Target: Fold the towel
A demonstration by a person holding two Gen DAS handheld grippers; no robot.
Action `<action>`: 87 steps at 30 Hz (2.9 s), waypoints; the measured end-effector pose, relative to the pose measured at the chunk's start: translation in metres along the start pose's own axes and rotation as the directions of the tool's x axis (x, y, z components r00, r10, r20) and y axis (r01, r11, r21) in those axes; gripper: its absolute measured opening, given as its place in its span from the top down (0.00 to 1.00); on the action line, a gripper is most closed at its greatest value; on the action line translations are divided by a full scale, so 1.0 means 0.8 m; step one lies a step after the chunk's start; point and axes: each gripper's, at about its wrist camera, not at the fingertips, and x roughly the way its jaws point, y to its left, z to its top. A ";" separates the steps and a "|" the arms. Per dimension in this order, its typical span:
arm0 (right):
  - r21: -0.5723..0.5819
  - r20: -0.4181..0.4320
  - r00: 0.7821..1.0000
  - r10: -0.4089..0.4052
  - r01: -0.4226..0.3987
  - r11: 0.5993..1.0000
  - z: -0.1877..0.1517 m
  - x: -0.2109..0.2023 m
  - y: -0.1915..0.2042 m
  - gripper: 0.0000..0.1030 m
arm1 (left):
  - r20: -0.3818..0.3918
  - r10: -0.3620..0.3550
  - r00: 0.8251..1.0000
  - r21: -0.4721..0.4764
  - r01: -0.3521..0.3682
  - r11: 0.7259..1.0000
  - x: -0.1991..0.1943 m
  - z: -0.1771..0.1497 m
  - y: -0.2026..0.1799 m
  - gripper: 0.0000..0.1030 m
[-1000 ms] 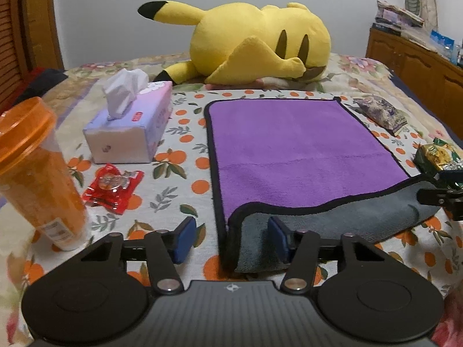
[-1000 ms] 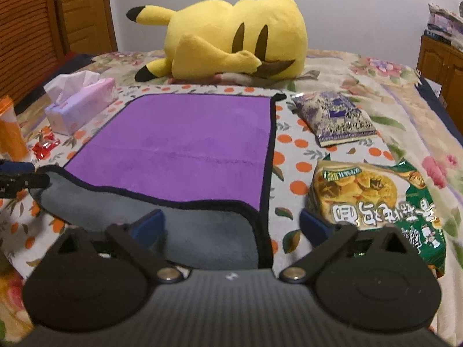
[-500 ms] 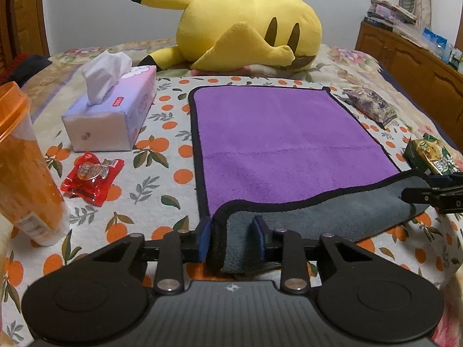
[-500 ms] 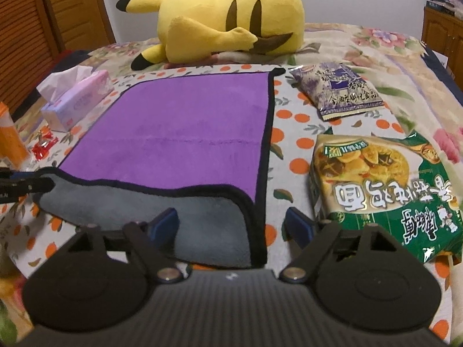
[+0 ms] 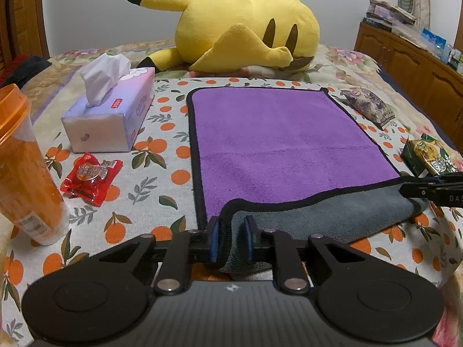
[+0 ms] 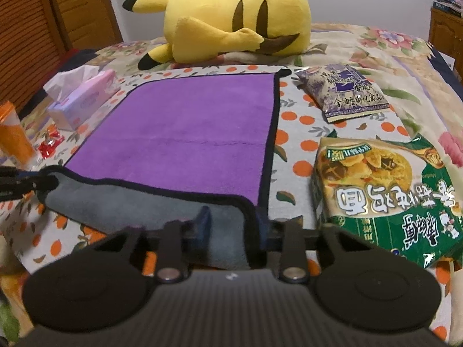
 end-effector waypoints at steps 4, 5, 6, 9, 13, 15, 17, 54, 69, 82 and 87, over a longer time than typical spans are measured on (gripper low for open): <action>-0.014 0.007 1.000 -0.005 0.005 1.000 0.001 -0.001 0.000 0.84 | 0.006 -0.004 1.000 0.004 0.004 1.000 -0.002 0.000 -0.001 0.91; -0.016 0.009 1.000 -0.004 0.005 1.000 0.001 -0.001 0.000 0.90 | 0.008 -0.007 1.000 0.007 0.007 1.000 -0.003 0.000 -0.002 0.92; -0.019 0.010 1.000 -0.004 0.004 1.000 0.002 -0.001 0.000 0.93 | 0.009 -0.010 1.000 0.009 0.010 1.000 -0.003 0.000 -0.003 0.92; -0.021 0.018 1.000 -0.002 0.002 1.000 0.002 -0.002 -0.001 0.95 | 0.018 -0.017 1.000 0.012 0.017 1.000 -0.006 0.001 -0.004 0.94; -0.025 0.037 0.999 0.001 -0.001 1.000 0.003 -0.005 -0.001 0.95 | 0.040 -0.021 0.999 0.018 0.020 1.000 -0.011 0.003 -0.007 0.94; -0.025 0.048 0.999 0.001 0.000 1.000 0.004 -0.007 -0.002 0.95 | 0.050 -0.025 0.998 0.020 0.024 1.000 -0.014 0.005 -0.008 0.94; -0.027 0.070 0.997 -0.011 0.013 1.000 0.005 -0.010 -0.001 0.95 | 0.061 -0.030 0.998 0.016 0.029 0.999 -0.017 0.006 -0.008 0.94; -0.099 0.220 0.975 -0.009 0.032 0.995 0.042 -0.021 0.003 0.96 | 0.165 -0.061 0.984 0.081 0.048 0.996 -0.028 0.061 -0.016 0.95; -0.184 0.246 0.969 -0.016 0.063 0.981 0.098 -0.008 0.003 0.96 | 0.189 -0.058 0.980 0.083 0.043 0.996 -0.006 0.111 -0.009 0.95; -0.261 0.280 0.960 -0.010 0.087 0.962 0.157 0.013 0.011 0.96 | 0.211 -0.014 0.977 0.110 -0.009 0.994 0.018 0.162 -0.004 0.95; -0.268 0.292 0.956 -0.016 0.098 0.958 0.172 0.027 0.010 0.96 | 0.226 -0.002 0.974 0.103 -0.022 0.994 0.030 0.175 -0.006 0.95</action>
